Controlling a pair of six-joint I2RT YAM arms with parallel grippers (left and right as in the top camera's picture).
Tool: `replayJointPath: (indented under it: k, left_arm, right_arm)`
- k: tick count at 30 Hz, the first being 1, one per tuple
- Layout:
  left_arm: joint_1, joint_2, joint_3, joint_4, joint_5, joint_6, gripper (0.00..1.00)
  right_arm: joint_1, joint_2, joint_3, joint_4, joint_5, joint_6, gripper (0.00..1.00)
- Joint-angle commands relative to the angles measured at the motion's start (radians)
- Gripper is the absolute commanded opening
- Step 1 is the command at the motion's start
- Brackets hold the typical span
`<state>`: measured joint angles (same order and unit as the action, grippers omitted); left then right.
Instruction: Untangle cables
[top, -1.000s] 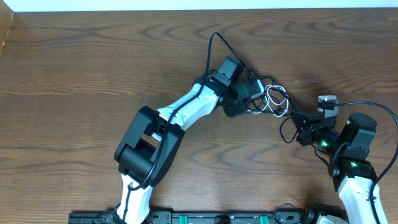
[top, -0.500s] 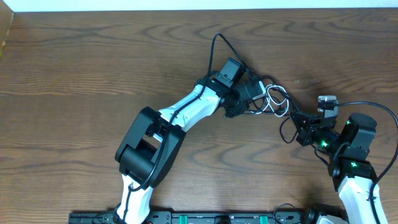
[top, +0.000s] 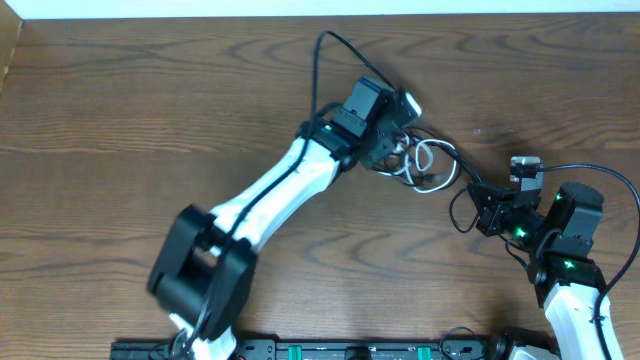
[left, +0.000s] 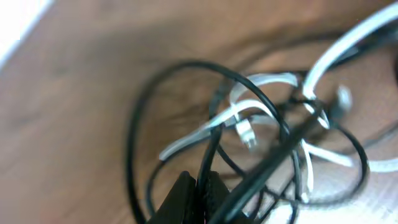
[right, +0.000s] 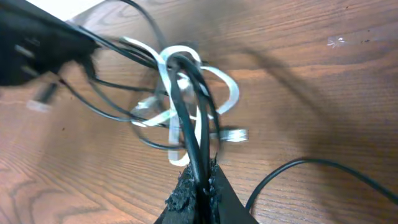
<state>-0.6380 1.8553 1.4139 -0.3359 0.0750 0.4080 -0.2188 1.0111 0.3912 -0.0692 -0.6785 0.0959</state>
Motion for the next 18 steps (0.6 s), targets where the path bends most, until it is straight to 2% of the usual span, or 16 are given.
replayJointPath:
  k: [1, 9, 15, 18]
  left_arm:
    - [0.000, -0.082, 0.010, -0.002, -0.167, -0.048, 0.08]
    - [0.014, -0.206, 0.010, -0.002, -0.372, -0.072, 0.08]
    - [0.085, -0.242, 0.010, -0.006, -0.534, -0.193, 0.07]
    - [0.125, -0.251, 0.010, -0.022, -0.544, -0.262, 0.07]
  right_arm:
    - [-0.002, -0.003, 0.000, -0.017, 0.058, 0.020, 0.01]
    - [-0.002, -0.003, 0.000, -0.113, 0.324, 0.179, 0.01]
    - [-0.002, -0.003, 0.000, -0.169, 0.483, 0.289, 0.01]
    - [-0.003, -0.003, 0.000, -0.188, 0.523, 0.312, 0.01]
